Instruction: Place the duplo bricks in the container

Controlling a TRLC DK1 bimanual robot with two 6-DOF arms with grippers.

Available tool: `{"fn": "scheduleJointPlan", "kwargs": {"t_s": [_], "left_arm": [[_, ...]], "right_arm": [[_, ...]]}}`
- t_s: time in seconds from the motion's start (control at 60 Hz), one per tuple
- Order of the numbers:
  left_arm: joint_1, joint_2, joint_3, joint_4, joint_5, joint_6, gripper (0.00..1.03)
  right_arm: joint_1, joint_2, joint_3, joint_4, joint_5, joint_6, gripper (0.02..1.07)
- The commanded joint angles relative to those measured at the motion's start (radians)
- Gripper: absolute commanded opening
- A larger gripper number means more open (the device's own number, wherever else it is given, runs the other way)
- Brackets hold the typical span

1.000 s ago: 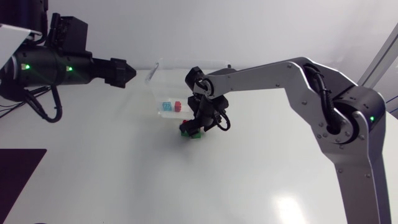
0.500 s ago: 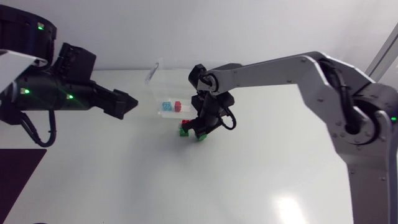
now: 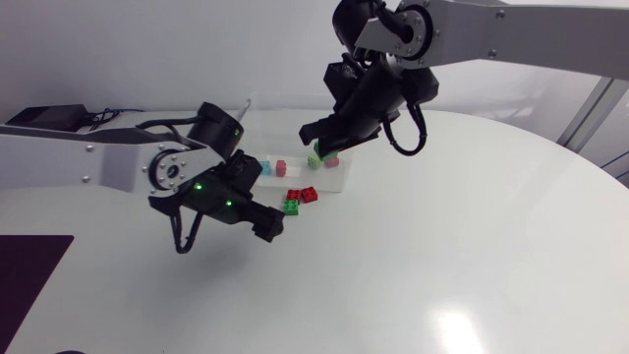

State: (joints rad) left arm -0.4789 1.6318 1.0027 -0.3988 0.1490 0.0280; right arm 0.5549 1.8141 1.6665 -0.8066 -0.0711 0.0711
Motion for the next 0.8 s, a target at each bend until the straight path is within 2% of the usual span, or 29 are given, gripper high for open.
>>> {"fn": "scheduleJointPlan", "kwargs": {"t_s": [0.0,0.283,0.617,0.783], "left_arm": [[-0.013,0.096,0.082,0.002,-0.016,-0.056,0.97],[-0.023,0.326,0.266,-0.002,-0.065,-0.154,0.96],[-0.053,0.435,0.378,-0.002,-0.16,-0.217,0.91],[-0.063,0.462,0.404,0.012,-0.186,-0.227,0.72]], "right_arm": [[-0.013,0.008,0.059,-0.016,0.017,0.024,0.32],[-0.038,0.074,0.191,-0.031,0.025,0.029,0.32],[-0.07,0.194,0.334,-0.008,0.036,0.033,0.32],[-0.099,0.275,0.404,0.029,0.042,0.033,0.33]]}}
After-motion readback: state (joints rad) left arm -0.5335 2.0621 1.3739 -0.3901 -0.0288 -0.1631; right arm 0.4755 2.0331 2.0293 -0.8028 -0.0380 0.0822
